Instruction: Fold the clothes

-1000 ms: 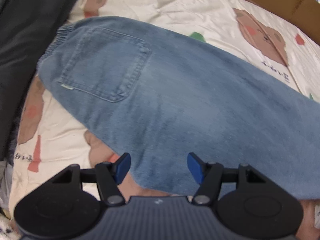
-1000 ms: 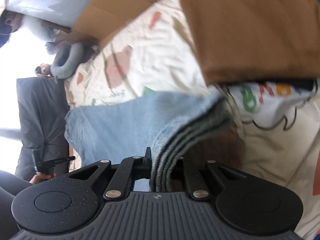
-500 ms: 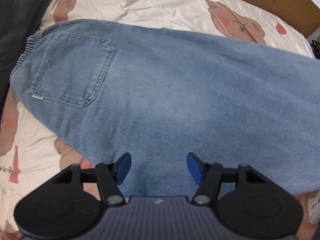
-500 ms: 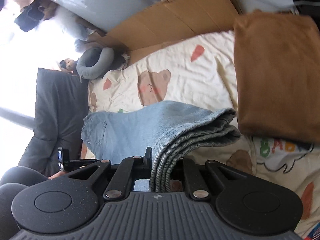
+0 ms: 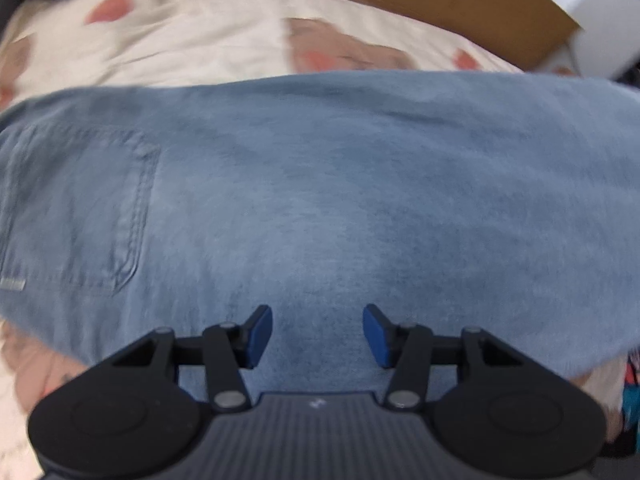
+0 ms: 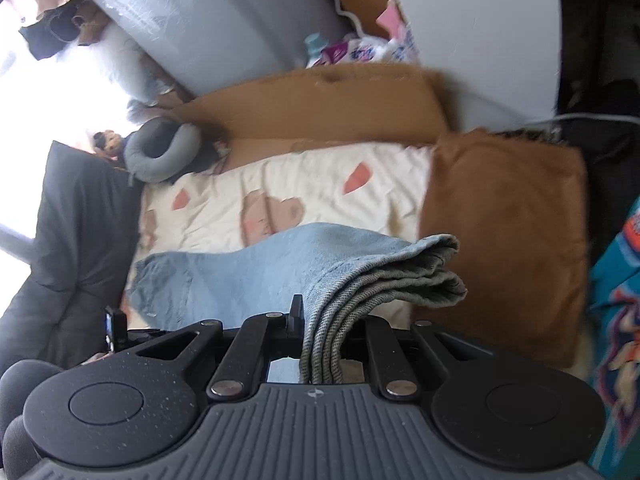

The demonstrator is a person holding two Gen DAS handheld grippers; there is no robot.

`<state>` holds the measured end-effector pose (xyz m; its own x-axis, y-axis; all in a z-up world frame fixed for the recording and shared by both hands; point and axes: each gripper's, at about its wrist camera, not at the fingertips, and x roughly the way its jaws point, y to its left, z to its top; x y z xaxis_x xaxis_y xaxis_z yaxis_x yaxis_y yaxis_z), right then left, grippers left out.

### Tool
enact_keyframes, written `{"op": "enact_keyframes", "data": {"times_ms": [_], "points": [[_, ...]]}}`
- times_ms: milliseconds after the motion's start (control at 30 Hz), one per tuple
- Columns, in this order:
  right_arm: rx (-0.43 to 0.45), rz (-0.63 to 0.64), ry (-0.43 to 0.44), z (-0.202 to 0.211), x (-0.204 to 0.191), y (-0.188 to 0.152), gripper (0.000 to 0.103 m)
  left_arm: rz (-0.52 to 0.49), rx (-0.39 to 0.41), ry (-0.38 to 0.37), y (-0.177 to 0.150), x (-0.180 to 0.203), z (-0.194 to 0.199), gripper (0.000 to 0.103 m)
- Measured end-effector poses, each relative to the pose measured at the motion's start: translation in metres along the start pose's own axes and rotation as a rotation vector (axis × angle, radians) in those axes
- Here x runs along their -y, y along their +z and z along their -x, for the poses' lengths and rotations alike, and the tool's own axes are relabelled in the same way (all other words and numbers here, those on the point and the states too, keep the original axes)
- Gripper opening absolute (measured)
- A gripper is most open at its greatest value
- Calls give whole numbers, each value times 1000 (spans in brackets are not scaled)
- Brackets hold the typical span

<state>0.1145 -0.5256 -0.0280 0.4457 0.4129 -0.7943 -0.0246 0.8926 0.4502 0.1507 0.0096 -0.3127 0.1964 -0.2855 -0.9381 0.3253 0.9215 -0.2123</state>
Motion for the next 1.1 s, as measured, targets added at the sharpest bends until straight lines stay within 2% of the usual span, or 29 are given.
{"op": "enact_keyframes", "data": {"times_ms": [133,233,267,467,567,733,1100], "points": [[11,5,-80,18,1,13,8,-99,-10,-88,-4,23,-10,50],[12,6,-134,28,1,23,8,-154,-36,-147,-12,35,-18,34],[14,14,-147,31,0,27,8,-163,-42,-167,-14,38,-20,26],[3,37,-194,32,-12,43,8,-200,-50,-286,-26,45,-28,24],[-24,42,-189,18,-21,45,8,-232,-73,-310,-30,43,-38,19],[-69,60,-173,-7,-38,43,8,-320,-124,-309,-46,42,-55,12],[-74,81,-130,-20,-66,41,9,-386,-118,-379,-51,41,-76,10]]}}
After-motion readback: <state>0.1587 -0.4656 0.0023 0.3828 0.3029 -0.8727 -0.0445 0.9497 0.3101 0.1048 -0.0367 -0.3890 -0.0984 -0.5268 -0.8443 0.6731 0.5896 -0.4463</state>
